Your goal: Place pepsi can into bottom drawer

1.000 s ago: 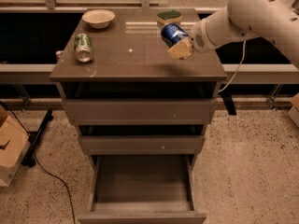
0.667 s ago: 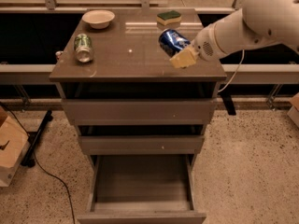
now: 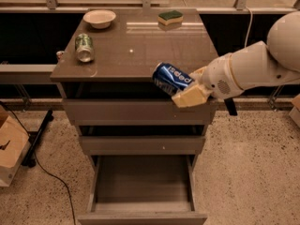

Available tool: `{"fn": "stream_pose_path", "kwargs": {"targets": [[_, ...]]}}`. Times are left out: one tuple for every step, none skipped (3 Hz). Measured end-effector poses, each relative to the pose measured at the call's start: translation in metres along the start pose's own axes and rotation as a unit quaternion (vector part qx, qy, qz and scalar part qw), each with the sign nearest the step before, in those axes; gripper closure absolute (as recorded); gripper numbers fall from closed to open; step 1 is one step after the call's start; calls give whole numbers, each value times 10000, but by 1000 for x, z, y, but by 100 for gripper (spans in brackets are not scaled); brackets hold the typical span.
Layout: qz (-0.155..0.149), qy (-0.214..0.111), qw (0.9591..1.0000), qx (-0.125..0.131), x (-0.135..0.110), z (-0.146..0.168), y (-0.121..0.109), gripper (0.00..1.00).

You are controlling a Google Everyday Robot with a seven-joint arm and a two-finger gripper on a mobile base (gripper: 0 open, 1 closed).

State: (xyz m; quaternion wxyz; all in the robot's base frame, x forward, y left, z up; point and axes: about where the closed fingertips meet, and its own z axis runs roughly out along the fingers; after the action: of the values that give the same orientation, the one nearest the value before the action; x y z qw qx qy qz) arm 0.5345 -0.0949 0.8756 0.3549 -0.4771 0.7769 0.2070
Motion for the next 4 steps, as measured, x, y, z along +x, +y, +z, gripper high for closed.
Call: {"fn": "stream_pose_path", "kwargs": {"targets": [[-143, 372, 9982, -453, 40, 7, 42, 100], [-32, 770, 9934, -847, 94, 53, 75, 100], [-34, 771, 9934, -846, 94, 53, 75, 100], [-212, 938, 9925, -758, 89, 72, 72, 100]]}}
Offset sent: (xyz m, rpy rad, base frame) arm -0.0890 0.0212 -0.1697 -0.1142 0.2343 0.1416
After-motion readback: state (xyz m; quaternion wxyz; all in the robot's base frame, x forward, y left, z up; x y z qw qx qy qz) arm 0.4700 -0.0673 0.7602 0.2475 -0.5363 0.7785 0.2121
